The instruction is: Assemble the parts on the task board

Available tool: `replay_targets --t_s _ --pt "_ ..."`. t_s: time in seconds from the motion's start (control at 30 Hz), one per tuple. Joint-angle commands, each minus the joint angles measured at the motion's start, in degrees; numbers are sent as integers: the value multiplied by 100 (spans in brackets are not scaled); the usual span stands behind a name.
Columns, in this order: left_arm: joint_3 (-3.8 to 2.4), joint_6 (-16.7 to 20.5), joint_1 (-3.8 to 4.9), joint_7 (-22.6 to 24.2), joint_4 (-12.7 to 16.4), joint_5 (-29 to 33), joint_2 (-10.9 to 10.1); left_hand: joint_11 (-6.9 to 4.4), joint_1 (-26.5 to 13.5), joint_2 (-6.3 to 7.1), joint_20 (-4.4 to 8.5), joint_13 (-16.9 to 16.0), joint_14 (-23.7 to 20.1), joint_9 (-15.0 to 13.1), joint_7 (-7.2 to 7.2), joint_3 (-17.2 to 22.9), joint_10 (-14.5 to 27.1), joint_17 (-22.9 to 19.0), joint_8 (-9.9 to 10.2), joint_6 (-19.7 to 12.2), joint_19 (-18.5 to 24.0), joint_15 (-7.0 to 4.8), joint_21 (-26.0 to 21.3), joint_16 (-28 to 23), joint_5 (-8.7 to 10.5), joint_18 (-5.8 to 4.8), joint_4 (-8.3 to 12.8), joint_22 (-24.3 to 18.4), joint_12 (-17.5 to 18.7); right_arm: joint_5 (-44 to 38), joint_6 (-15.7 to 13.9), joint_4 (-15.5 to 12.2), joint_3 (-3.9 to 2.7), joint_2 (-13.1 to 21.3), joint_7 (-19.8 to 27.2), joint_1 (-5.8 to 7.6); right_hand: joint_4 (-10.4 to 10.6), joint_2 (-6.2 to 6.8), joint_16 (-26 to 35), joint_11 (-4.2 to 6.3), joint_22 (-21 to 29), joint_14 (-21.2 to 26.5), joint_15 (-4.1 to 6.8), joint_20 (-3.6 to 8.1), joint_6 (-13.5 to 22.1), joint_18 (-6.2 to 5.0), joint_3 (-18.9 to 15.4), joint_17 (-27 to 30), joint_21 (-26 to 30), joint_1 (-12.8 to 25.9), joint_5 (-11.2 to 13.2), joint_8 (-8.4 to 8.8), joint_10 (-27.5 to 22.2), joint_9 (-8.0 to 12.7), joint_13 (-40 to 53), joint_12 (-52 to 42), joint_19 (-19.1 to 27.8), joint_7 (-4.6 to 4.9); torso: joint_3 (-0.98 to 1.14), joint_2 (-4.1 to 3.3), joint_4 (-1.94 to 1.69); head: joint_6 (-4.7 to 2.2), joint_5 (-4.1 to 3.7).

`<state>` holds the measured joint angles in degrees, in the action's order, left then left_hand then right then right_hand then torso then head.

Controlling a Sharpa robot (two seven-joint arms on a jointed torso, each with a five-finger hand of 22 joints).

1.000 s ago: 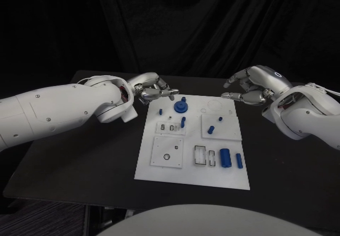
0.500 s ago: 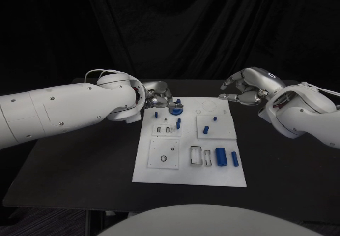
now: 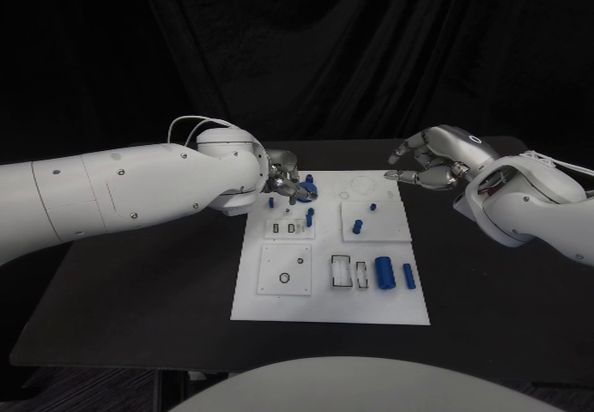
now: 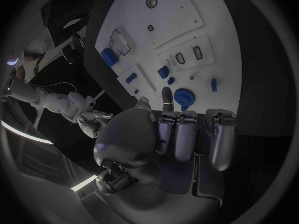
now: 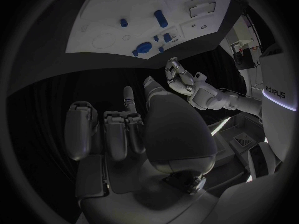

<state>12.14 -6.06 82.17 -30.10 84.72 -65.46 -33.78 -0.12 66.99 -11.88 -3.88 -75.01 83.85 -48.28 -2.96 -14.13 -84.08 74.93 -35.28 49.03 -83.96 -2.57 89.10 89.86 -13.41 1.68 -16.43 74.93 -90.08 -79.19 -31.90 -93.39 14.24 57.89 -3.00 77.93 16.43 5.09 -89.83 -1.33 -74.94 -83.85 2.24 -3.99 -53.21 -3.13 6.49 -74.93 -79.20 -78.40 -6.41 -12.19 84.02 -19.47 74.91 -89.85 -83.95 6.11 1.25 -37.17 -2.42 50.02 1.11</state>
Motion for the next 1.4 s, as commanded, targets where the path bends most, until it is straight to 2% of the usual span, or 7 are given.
replay_targets --t_s 0.03,0.27,0.33,0.5,0.7,0.97,1.4 --pt "-5 -169 4 -235 -15 -73 50 -52 19 -31 29 -1499 615 -30 9 4 -592 1507 -7 48 -392 -45 3 14 -29 -101 6 1275 8 -4 14 4 -6 -13 -84 -18 7 -41 -17 -41 -1163 -615 -40 -41 -42 53 37 -1507 19 -16 -30 26 598 8 1509 -15 -40 8 34 -3 53 -2 17" --pt "-4 -224 -58 -240 -83 -74 112 -75 42 -44 56 -1499 615 -63 30 13 -592 1507 134 120 -366 -71 -12 14 -175 -93 4 1246 8 -5 18 -1 -6 -22 -92 -24 8 -61 -17 -47 -1147 -615 -44 -44 -54 41 43 -1507 68 -18 -57 26 598 17 1509 -15 -15 9 51 -3 55 -2 -73" --pt "-4 -228 -92 -247 -99 -74 122 -96 89 -23 77 -1499 615 -103 51 24 -592 1507 224 223 -354 -85 -21 14 -355 -89 8 1232 8 -5 17 -3 -6 -24 -93 -25 6 -67 -17 -48 -1144 -615 -46 -46 -57 39 45 -1507 77 -21 -63 27 598 19 1509 -15 -11 9 56 -4 64 -2 -64" --pt "-4 -181 -180 -265 -135 -74 142 -127 139 -6 99 -1499 615 -179 92 44 -592 1507 271 385 -362 -115 -21 14 -457 -91 14 1240 8 -5 13 -2 -6 -34 -89 -25 4 -73 -17 -51 -1135 -615 -48 -48 -61 32 47 -1507 106 -27 -74 27 598 24 1509 -15 4 11 73 -4 86 -2 -38" --pt "-4 -144 -250 -278 -186 -74 179 -145 144 -10 113 -1499 615 -214 112 52 -592 1507 289 458 -366 -130 -21 14 -484 -92 6 1244 8 -5 -11 4 -6 -37 -38 -26 2 -80 -17 -55 -1125 -615 -51 -51 -68 25 48 -1507 139 -33 -89 29 598 32 1509 -15 21 14 52 3 75 -2 -27" --pt "-4 -60 -339 -267 -246 -74 211 -151 140 -19 121 -1499 615 -215 114 57 -592 1507 329 460 -353 -138 -28 14 -497 -87 -1 1229 8 -5 -33 -8 -6 -60 43 -31 -4 -97 -17 -56 -1122 -615 -54 -57 -104 23 57 -1507 148 -63 -143 23 598 48 1509 -15 25 11 53 9 78 -2 -11" --pt "-4 221 -427 -140 -346 -74 282 -149 220 6 143 -1499 615 -177 96 111 -592 1507 690 481 -333 -149 -45 14 -618 -80 10 1205 8 -5 -9 -29 -6 -36 69 -32 -4 -102 -17 -57 -1119 -615 -54 -58 -108 20 58 -1507 157 -72 -165 27 598 56 1509 -15 29 13 52 18 68 -2 11"
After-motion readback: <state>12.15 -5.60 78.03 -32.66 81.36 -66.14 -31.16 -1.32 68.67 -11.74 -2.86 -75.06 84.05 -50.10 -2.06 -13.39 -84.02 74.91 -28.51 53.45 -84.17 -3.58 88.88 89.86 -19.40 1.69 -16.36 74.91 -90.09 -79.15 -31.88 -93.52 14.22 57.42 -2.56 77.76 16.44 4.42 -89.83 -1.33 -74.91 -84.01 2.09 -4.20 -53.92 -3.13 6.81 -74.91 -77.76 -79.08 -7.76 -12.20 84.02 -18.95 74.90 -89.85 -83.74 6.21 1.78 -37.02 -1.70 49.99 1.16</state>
